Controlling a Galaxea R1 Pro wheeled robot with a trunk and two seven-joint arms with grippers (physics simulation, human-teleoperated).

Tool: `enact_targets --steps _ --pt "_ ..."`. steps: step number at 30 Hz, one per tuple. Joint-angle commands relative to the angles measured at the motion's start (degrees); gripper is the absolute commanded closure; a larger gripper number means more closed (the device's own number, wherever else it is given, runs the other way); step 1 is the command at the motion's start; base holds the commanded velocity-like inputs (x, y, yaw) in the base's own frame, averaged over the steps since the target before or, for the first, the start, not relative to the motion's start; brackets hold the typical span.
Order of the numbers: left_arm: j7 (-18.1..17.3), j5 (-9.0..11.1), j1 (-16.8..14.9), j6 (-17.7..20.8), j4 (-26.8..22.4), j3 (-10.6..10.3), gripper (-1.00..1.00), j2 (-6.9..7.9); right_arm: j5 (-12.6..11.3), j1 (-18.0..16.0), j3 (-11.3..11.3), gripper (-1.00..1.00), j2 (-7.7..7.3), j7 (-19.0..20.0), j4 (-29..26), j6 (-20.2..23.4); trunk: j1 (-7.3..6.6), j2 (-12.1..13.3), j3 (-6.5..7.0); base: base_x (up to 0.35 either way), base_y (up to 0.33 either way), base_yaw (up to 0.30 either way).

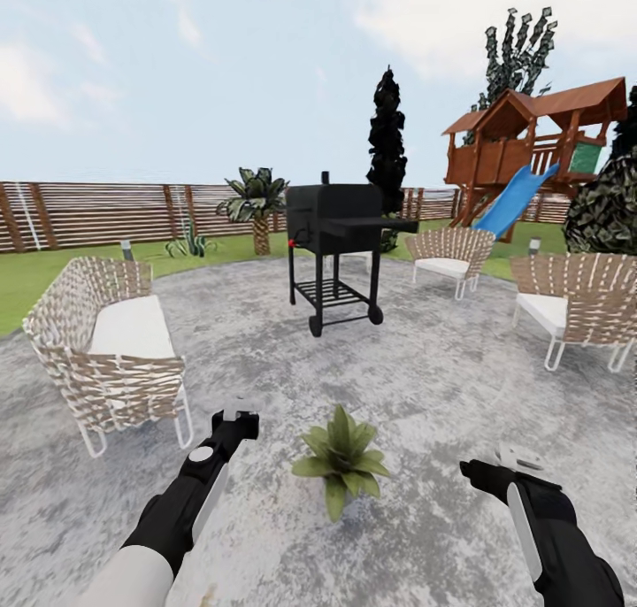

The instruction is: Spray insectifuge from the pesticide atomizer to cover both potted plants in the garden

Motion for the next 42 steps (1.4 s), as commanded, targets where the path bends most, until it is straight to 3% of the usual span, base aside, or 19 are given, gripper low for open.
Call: enact_targets --steps 1,11,34,42 --pt "0.0 0.0 0.0 0.3 -0.1 0.0 1.0 0.02 0.0 -0.1 0.0 -1.0 0.01 0.0 -0.1 0.3 0.21 0.0 -0.04 0.207 0.307 -0.24" --pt "0.0 0.0 0.0 0.3 -0.1 0.0 1.0 0.02 0.0 -0.1 0.0 -1.0 0.01 0.0 -0.1 0.3 0.21 0.0 0.05 0.164 0.311 -0.054" --pt "0.0 0.0 0.0 0.3 -0.1 0.0 1.0 0.02 0.0 -0.1 0.0 -1.0 0.01 -0.1 0.0 0.2 0.21 0.0 0.07 0.003 0.32 -0.06" --pt "0.0 0.0 0.0 0.3 -0.1 0.0 1.0 0.02 0.0 -0.1 0.0 -1.0 0.01 0.0 0.0 0.3 0.21 0.0 0.35 0.0 0.318 -0.195"
